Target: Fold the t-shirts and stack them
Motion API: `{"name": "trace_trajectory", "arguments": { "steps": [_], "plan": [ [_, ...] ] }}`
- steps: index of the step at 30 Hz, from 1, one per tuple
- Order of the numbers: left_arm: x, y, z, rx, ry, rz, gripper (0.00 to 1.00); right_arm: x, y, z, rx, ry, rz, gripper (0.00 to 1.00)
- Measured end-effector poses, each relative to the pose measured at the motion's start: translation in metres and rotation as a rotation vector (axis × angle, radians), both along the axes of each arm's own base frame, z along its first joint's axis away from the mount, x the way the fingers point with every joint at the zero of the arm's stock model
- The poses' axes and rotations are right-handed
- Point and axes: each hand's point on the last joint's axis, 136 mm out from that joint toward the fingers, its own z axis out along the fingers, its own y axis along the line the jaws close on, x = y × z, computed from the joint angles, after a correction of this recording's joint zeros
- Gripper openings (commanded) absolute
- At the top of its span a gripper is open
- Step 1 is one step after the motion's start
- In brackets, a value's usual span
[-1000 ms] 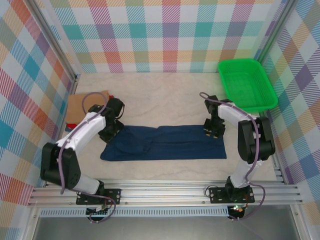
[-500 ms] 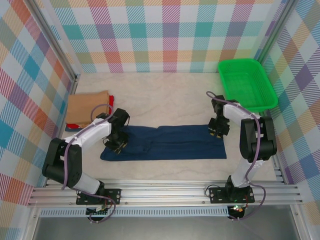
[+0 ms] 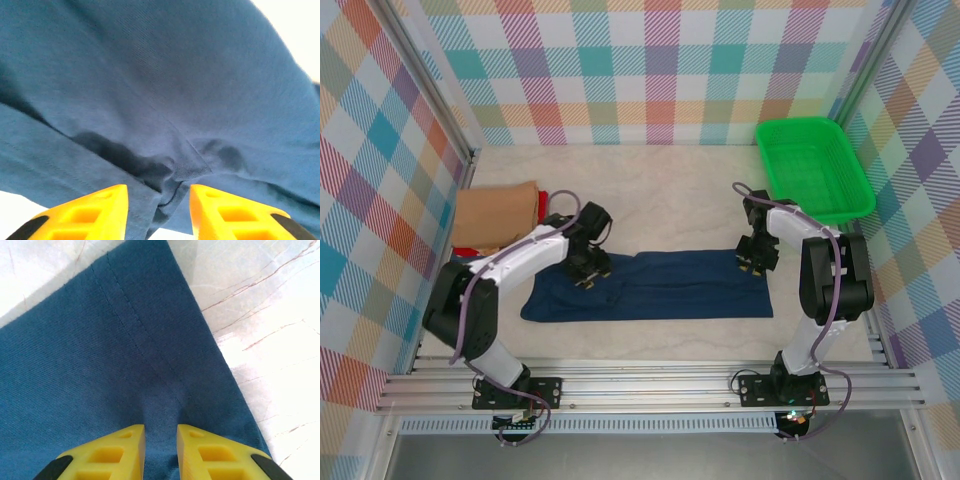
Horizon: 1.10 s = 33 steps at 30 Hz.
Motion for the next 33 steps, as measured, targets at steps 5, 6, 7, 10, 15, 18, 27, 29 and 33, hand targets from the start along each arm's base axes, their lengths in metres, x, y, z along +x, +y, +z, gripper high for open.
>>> {"name": "trace_trajectory", "arguments": {
  "steps": [5, 6, 7, 10, 15, 18, 27, 29, 33],
  "plan": [
    [-0.013, -0.008, -0.014, 0.049, 0.035, -0.212, 0.46, 0.002, 0.000, 0.001, 0.001, -0.006, 0.000, 0.23],
    [-0.013, -0.009, -0.014, 0.049, 0.032, -0.236, 0.46, 0.002, 0.000, 0.001, 0.002, -0.005, 0.000, 0.23],
    [-0.012, -0.010, -0.013, 0.043, 0.025, -0.257, 0.44, 0.002, 0.000, 0.001, 0.002, -0.005, 0.000, 0.23],
    [-0.011, -0.014, -0.015, 0.035, 0.019, -0.307, 0.36, 0.002, 0.000, 0.001, 0.002, -0.005, 0.000, 0.23],
    [-0.017, -0.013, -0.029, 0.064, 0.058, -0.356, 0.33, 0.002, 0.000, 0.001, 0.001, -0.005, 0.000, 0.23],
    [-0.018, -0.010, -0.031, 0.084, 0.062, -0.372, 0.32, 0.002, 0.000, 0.001, 0.002, -0.005, 0.000, 0.23],
    [-0.020, -0.015, -0.033, 0.090, 0.055, -0.400, 0.08, 0.002, 0.001, 0.001, 0.005, -0.005, 0.000, 0.23],
    [-0.021, -0.018, -0.033, 0.091, 0.056, -0.408, 0.09, 0.002, 0.001, 0.001, 0.005, -0.005, 0.000, 0.23],
    [-0.021, -0.020, -0.030, 0.105, 0.046, -0.425, 0.25, 0.002, 0.001, 0.001, 0.005, -0.005, 0.000, 0.23]
  ]
}}
